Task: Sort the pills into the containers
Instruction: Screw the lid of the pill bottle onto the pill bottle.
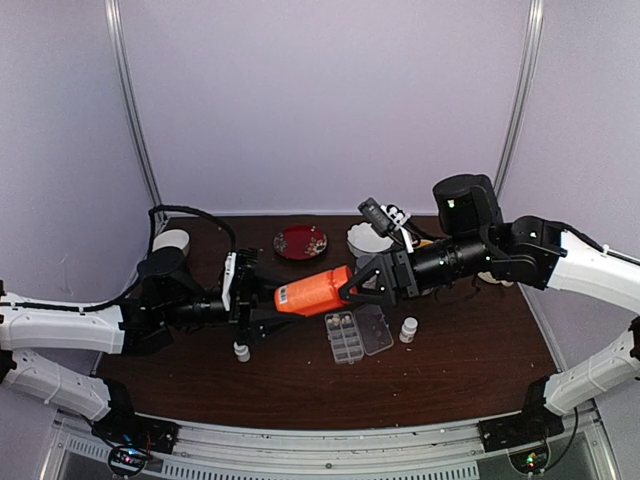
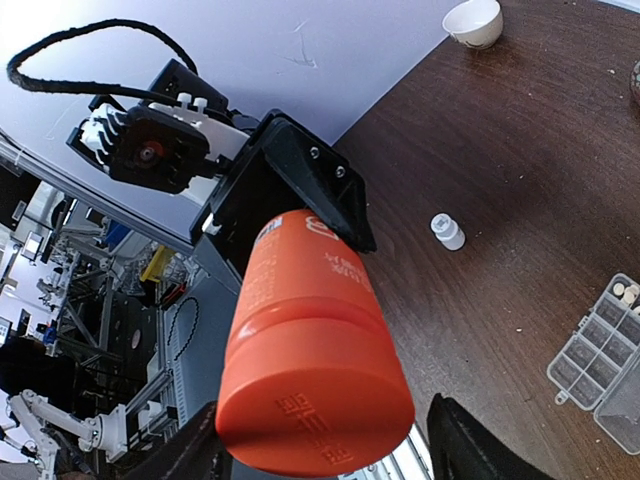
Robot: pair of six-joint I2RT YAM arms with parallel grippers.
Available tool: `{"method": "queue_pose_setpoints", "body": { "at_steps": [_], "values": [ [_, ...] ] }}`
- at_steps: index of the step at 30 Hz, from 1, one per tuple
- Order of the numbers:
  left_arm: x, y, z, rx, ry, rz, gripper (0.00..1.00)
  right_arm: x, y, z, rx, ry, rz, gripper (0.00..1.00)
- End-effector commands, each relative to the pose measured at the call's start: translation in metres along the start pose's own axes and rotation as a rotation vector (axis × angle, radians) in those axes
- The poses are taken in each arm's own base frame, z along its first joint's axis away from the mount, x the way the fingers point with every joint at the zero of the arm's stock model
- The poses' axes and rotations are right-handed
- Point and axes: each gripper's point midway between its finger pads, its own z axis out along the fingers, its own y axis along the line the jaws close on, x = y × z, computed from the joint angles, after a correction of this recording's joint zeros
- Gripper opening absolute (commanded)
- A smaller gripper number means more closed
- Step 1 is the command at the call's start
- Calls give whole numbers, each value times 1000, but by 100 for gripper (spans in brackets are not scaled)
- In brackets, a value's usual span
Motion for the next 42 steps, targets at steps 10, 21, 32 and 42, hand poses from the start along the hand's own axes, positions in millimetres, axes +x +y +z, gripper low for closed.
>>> {"method": "queue_pose_setpoints", "body": {
  "at_steps": [10, 21, 32, 42],
  "values": [
    [-20, -1, -5, -1, -65, 55, 1, -15, 19, -1, -82, -34, -50, 50],
    [-20, -2, -4, 4, -67, 54, 1, -12, 36, -23, -117, -146, -672, 26],
    [-20, -2, -4, 1, -69, 49, 1, -28, 31, -50, 113, -261, -1422, 18],
    [14, 9, 4, -33, 51, -12, 1, -37, 5, -82, 259, -434, -984, 0]
  ]
}}
